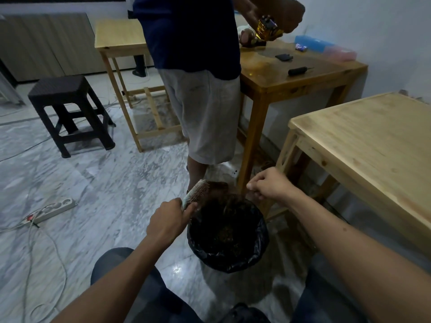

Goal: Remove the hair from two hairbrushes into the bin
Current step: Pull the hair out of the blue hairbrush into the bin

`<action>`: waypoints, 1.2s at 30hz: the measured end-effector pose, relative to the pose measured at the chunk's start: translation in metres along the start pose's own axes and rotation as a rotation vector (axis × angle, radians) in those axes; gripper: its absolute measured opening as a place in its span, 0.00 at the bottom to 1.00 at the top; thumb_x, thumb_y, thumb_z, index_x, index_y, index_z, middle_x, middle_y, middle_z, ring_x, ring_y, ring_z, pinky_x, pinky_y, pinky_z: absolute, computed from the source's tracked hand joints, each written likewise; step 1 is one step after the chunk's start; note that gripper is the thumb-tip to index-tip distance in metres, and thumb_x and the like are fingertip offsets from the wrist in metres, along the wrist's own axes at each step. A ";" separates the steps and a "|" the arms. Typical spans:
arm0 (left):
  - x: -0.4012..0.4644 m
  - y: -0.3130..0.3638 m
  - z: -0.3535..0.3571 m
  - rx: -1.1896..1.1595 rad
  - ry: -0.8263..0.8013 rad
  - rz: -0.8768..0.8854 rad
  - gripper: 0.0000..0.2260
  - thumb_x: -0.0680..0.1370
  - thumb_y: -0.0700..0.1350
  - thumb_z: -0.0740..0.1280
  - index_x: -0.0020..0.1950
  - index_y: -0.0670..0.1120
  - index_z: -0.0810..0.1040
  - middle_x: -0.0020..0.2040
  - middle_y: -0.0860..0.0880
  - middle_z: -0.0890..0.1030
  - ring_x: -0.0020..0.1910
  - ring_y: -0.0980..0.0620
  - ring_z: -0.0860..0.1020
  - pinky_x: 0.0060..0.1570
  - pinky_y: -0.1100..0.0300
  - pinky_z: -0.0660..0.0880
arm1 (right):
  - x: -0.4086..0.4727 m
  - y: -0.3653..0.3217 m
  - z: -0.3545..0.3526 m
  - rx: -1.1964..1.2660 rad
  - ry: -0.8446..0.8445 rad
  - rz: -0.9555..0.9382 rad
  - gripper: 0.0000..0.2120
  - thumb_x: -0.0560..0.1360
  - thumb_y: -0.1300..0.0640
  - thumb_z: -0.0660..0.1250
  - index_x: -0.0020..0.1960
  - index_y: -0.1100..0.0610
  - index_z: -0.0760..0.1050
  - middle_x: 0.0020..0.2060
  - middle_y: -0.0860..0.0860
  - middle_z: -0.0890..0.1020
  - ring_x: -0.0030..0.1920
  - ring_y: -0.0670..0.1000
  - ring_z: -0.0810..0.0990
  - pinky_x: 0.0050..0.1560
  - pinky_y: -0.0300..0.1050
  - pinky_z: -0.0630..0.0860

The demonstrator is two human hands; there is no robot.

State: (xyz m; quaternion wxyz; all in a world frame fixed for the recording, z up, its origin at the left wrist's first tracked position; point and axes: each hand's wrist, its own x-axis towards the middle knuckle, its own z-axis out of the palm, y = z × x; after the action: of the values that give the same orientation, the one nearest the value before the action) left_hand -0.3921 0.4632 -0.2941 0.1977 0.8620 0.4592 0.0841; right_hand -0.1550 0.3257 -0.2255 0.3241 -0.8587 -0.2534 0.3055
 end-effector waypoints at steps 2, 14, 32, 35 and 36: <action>0.000 -0.007 0.001 0.004 0.004 -0.050 0.25 0.78 0.67 0.59 0.35 0.47 0.70 0.32 0.48 0.76 0.29 0.49 0.76 0.26 0.58 0.67 | 0.000 0.004 -0.007 0.000 0.063 0.006 0.06 0.80 0.59 0.72 0.44 0.57 0.84 0.38 0.54 0.84 0.36 0.48 0.82 0.36 0.41 0.79; -0.008 0.047 -0.013 -0.056 0.085 0.188 0.24 0.76 0.70 0.59 0.43 0.49 0.74 0.31 0.52 0.77 0.29 0.53 0.76 0.26 0.59 0.66 | -0.006 0.007 0.033 0.037 -0.312 -0.118 0.25 0.75 0.50 0.77 0.69 0.54 0.75 0.51 0.48 0.84 0.40 0.46 0.84 0.33 0.37 0.78; 0.001 0.052 -0.029 -0.171 0.201 0.116 0.22 0.77 0.69 0.59 0.45 0.50 0.76 0.29 0.53 0.76 0.26 0.55 0.74 0.25 0.60 0.65 | 0.006 0.019 0.029 -0.306 -0.405 -0.020 0.42 0.75 0.57 0.75 0.83 0.47 0.58 0.78 0.52 0.69 0.70 0.55 0.76 0.58 0.48 0.81; -0.002 0.054 -0.024 -0.167 0.154 0.113 0.23 0.77 0.69 0.59 0.45 0.50 0.76 0.30 0.52 0.77 0.28 0.54 0.75 0.26 0.60 0.64 | 0.006 0.007 0.027 -0.320 -0.384 -0.069 0.48 0.70 0.49 0.76 0.84 0.45 0.54 0.80 0.53 0.66 0.76 0.57 0.69 0.68 0.49 0.72; -0.003 0.055 -0.023 -0.167 0.142 0.122 0.23 0.77 0.69 0.58 0.44 0.49 0.75 0.30 0.51 0.77 0.28 0.54 0.75 0.26 0.59 0.65 | 0.003 0.004 0.028 -0.243 -0.366 -0.099 0.47 0.70 0.48 0.76 0.83 0.45 0.55 0.78 0.52 0.67 0.75 0.56 0.69 0.66 0.47 0.71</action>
State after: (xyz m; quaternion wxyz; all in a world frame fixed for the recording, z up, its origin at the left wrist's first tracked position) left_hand -0.3591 0.4391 -0.2502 0.2301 0.8608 0.4101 0.1948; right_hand -0.1710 0.3359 -0.2465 0.1816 -0.8083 -0.3846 0.4072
